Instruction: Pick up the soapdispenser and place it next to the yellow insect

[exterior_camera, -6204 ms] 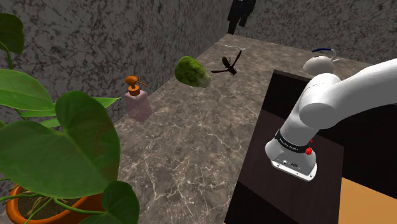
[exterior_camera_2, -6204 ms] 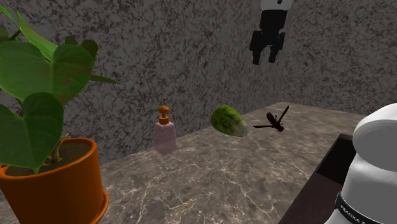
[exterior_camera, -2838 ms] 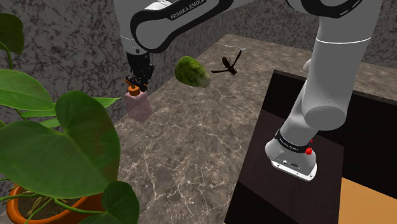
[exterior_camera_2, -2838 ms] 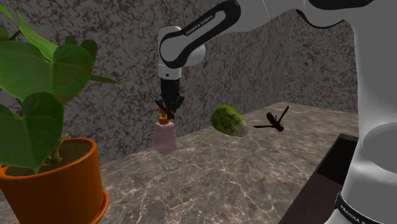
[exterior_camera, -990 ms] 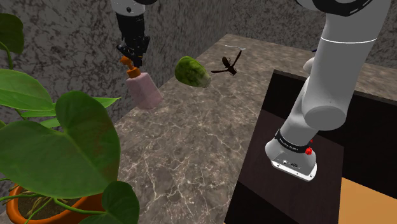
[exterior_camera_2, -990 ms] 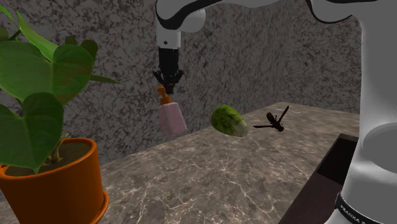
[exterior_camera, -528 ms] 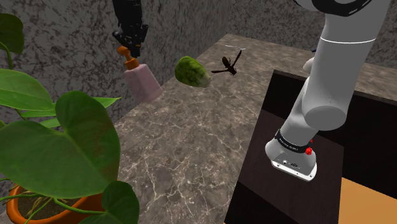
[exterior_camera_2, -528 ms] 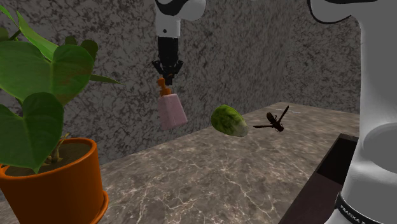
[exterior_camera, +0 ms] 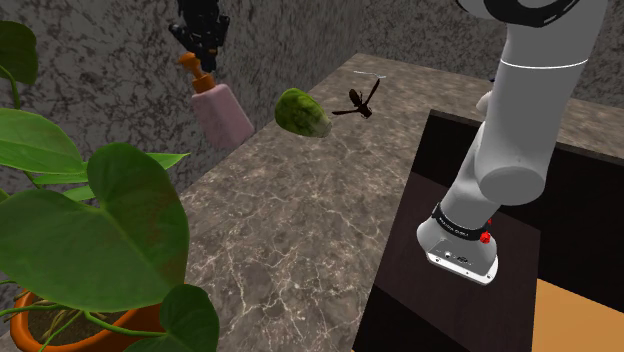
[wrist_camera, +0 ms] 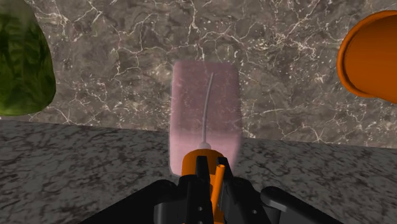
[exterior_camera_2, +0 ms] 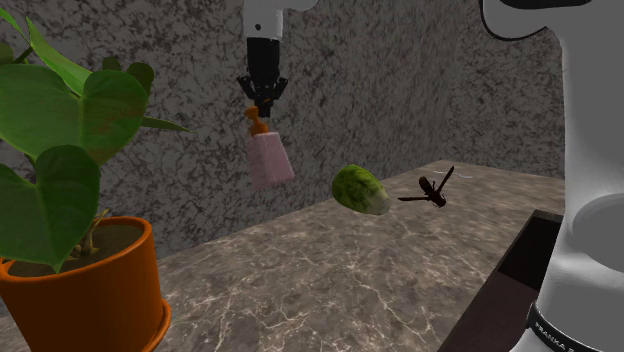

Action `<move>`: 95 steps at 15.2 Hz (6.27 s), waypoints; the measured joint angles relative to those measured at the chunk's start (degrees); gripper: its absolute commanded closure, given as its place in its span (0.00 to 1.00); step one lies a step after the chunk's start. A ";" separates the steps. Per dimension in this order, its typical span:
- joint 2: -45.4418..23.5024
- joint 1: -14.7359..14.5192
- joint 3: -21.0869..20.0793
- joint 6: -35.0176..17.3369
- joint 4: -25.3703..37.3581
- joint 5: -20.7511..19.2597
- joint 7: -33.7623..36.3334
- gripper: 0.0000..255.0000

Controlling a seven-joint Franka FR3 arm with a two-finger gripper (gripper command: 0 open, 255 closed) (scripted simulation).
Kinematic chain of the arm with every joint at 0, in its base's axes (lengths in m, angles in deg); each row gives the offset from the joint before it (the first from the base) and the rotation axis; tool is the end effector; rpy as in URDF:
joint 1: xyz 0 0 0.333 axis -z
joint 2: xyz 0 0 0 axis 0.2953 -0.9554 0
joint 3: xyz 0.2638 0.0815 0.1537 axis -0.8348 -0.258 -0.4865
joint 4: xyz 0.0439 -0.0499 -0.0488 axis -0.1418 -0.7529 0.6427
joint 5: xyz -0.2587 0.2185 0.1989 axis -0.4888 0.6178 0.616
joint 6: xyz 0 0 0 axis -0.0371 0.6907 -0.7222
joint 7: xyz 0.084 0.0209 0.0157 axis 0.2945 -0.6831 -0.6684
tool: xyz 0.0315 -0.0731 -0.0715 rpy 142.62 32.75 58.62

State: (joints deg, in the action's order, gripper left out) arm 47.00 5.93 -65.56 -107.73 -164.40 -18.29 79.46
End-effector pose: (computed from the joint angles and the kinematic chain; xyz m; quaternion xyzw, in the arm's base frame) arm 0.5702 0.2796 0.6009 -0.9949 -0.0884 -0.0479 0.0003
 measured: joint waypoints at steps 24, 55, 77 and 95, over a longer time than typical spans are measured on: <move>-1.18 1.95 0.41 16.29 17.65 -0.15 -4.35 1.00; 23.56 24.81 24.29 10.36 -12.55 7.80 -48.46 1.00; 0.69 42.37 42.01 18.16 14.95 16.76 -80.73 1.00; 6.92 40.03 41.50 1.69 -7.25 13.89 -81.28 1.00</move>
State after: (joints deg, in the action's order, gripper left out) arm 53.92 45.96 -24.06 -106.03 -171.64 -4.40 -1.82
